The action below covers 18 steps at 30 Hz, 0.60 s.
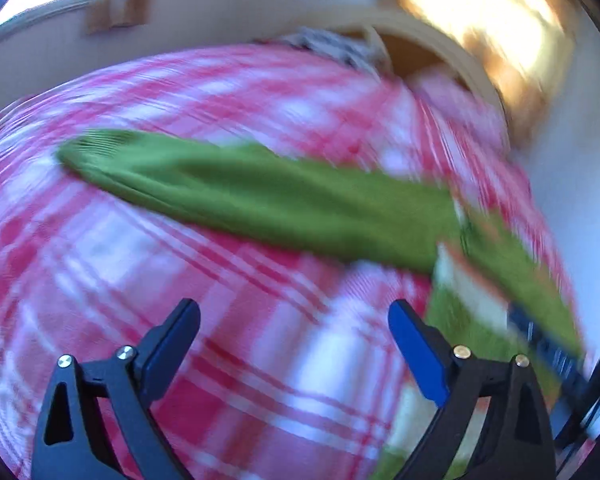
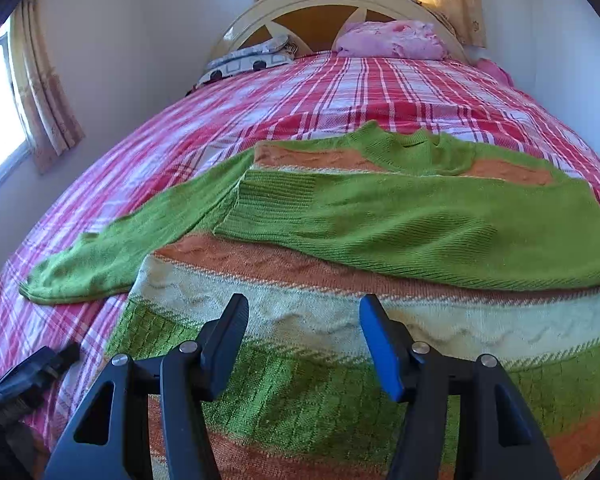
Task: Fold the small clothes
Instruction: 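Lift the sleeve and fold it across the sweater back with the right gripper, then grasp the other green sleeve cuff with the left gripper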
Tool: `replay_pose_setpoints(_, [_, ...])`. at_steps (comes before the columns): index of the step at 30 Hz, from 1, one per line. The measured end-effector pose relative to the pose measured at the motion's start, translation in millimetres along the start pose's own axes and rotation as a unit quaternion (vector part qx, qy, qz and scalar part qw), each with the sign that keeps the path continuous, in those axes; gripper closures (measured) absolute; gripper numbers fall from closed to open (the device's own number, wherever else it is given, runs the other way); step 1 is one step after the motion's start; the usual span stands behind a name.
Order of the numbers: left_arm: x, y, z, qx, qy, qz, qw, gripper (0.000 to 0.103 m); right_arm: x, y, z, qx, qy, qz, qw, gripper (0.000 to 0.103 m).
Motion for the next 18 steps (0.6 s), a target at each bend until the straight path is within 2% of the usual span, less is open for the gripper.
replay_pose_setpoints(4, [-43.7,53.5,-21.8,-0.043,-0.074,-0.065,0.9942,0.006,1.3,0.8,3.2,0.0,0.007,0.001,1.0,0.044])
replay_pose_setpoints(7, [-67.8,95.5,-15.4,-0.082,-0.09,-0.119,0.9853,0.006,1.7,2.8,3.5,0.002,0.007,-0.004,1.0,0.044])
replay_pose_setpoints(8, [-72.9,106.6,-10.5,-0.093,-0.088,-0.133,0.9828,0.009,1.7,3.1,4.2,0.003,0.008,-0.005,1.0,0.044])
replay_pose_setpoints(9, [-76.6,116.3,-5.7,-0.101,-0.083,-0.146,0.9806,0.018,1.8,3.2,4.9,0.004,0.009,-0.006,1.0,0.044])
replay_pose_setpoints(13, [-82.1,150.9,20.8,-0.094,-0.046,-0.213,0.9714,0.025,2.1,3.4,5.1,0.003,0.009,-0.005,1.0,0.044])
replay_pose_setpoints(16, [-81.5,144.7,24.7,-0.113,-0.047,-0.19,0.9741,0.027,2.5,3.6,7.1,0.002,0.011,-0.005,1.0,0.044])
replay_pose_setpoints(17, [-79.5,139.6,26.2,-0.122,-0.044,-0.177,0.9756,0.031,2.5,3.8,7.6,0.002,0.012,-0.005,1.0,0.044])
replay_pose_setpoints(18, [-79.5,136.6,27.2,-0.126,-0.044,-0.167,0.9769,0.044,2.3,4.3,8.0,0.003,0.012,-0.005,1.0,0.044])
Point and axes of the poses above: each gripper's, at about its wrist camera, not at the fingertips, and z roughly the way its jaws point, y to its left, x to its underside, the point moved 2 cm from there along z, roughly the way its jaws point, and after that the axes turned 9 degrees about x, right-handed, at the moved point
